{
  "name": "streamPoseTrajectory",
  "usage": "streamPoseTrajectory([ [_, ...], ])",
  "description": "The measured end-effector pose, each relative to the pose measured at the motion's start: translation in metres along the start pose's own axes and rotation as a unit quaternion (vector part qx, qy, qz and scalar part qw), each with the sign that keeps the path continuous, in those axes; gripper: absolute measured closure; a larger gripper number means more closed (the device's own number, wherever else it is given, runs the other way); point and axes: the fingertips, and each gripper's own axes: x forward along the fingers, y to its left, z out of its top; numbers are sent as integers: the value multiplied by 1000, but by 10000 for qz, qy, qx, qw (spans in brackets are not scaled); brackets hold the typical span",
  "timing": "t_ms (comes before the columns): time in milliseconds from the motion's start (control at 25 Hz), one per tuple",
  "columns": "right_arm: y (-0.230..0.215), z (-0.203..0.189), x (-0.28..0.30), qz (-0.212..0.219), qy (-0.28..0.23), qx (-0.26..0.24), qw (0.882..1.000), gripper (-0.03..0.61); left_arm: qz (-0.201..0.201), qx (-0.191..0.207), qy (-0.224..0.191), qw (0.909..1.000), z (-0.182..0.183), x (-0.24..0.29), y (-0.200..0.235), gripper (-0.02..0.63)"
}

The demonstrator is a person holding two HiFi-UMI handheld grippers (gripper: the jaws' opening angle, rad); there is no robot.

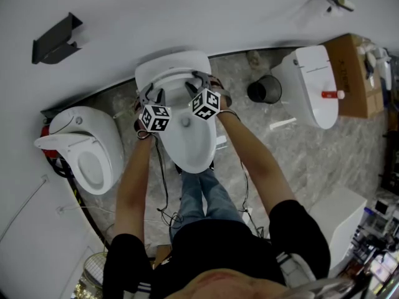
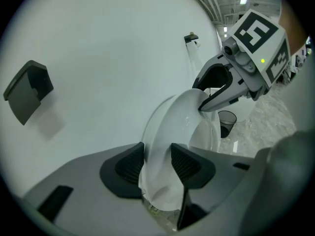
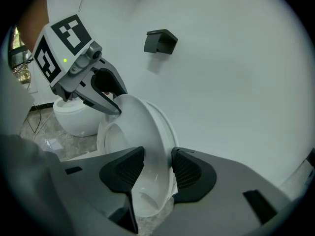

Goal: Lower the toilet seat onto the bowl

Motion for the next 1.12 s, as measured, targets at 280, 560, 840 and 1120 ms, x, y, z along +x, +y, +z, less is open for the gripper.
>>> streamPoseTrajectory([
  [280,16,-8,-27,-46,-58,-91,9999,403,81,227,30,9997,-8,-23,-21,443],
  [560,41,-14,-51,53,-108,-190,9997,407,223,466,122,9986,-22,-50,-40,453],
  [840,66,-23,-73,109,-130,-292,9994,408,122,537,192,9983,-38,-72,-61,456],
  [1120,97,-37,-100,223,-62,-363,9991,413,-79,594,305,9977,-58,-97,-88,460],
])
